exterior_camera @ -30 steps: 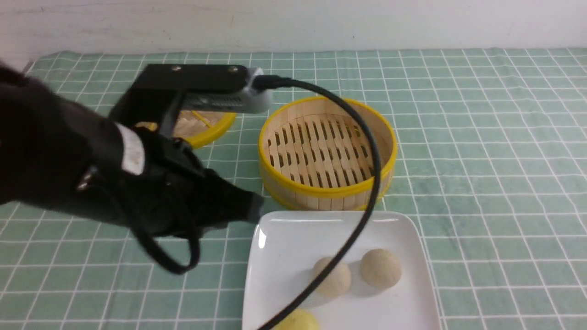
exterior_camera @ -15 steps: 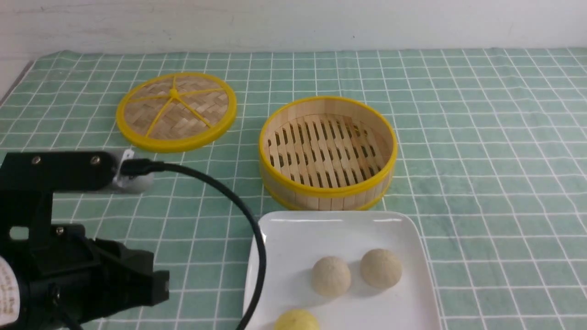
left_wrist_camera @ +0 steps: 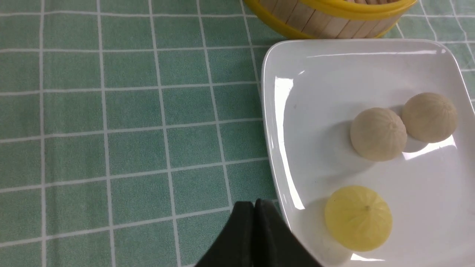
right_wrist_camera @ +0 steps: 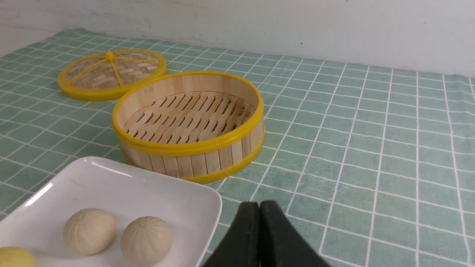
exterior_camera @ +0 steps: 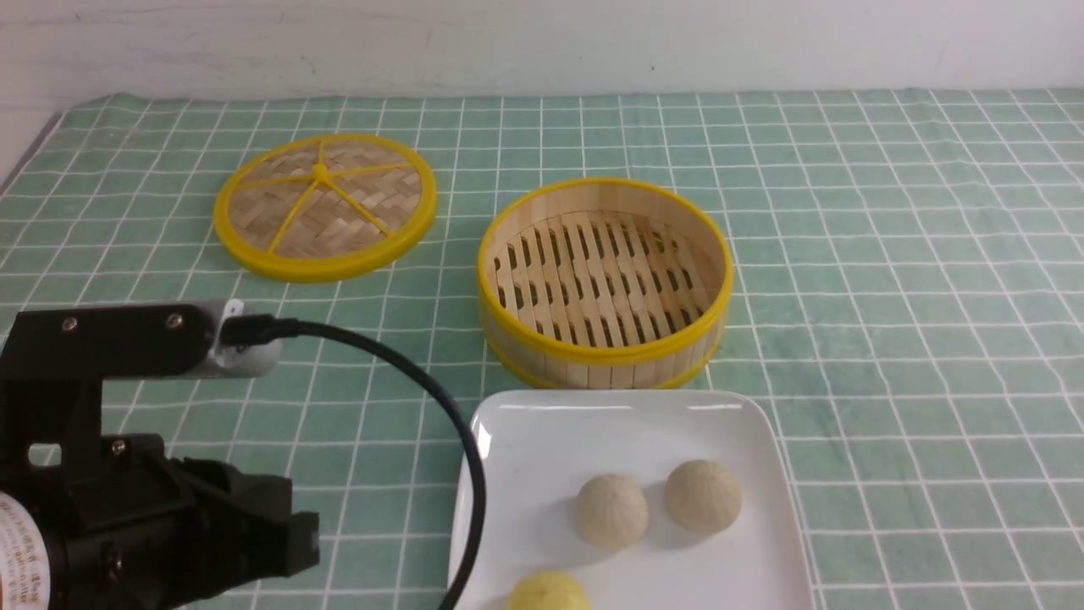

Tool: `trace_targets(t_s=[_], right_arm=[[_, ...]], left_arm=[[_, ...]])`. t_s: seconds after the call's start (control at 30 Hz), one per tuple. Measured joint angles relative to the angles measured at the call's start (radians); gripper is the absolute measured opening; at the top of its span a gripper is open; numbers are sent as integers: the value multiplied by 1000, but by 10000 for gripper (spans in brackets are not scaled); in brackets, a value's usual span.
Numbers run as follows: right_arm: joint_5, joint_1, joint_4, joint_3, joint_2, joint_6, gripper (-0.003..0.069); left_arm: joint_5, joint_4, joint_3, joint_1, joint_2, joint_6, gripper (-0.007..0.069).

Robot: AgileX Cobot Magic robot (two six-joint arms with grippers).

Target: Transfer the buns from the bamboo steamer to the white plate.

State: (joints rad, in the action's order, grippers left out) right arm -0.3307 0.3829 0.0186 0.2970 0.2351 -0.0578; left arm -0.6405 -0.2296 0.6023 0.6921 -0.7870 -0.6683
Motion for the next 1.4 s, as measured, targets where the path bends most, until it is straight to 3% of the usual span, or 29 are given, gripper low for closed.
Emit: trace_targets(t_s=[0.6, 0.77, 0.9, 1.1, 1.27, 1.4], right_arm=[[1, -2, 0, -39, -32, 1, 39], [1, -81, -9, -124, -101, 1, 41], [-1, -201, -66, -217, -167, 1, 41], [-5, -254, -83, -308, -227, 1, 46], [-24, -257, -87, -317, -245, 1, 53], [-49, -257, -83, -313, -245, 1, 59]], left_arm=[[15, -22, 0, 0, 0, 0, 23], [15, -26, 0, 0, 0, 0, 29], [15, -45, -1, 0, 0, 0, 31], [8, -90, 0, 0, 0, 0, 34], [-72, -89, 56, 0, 1, 0, 38], [-236, -107, 148, 0, 55, 36, 41]])
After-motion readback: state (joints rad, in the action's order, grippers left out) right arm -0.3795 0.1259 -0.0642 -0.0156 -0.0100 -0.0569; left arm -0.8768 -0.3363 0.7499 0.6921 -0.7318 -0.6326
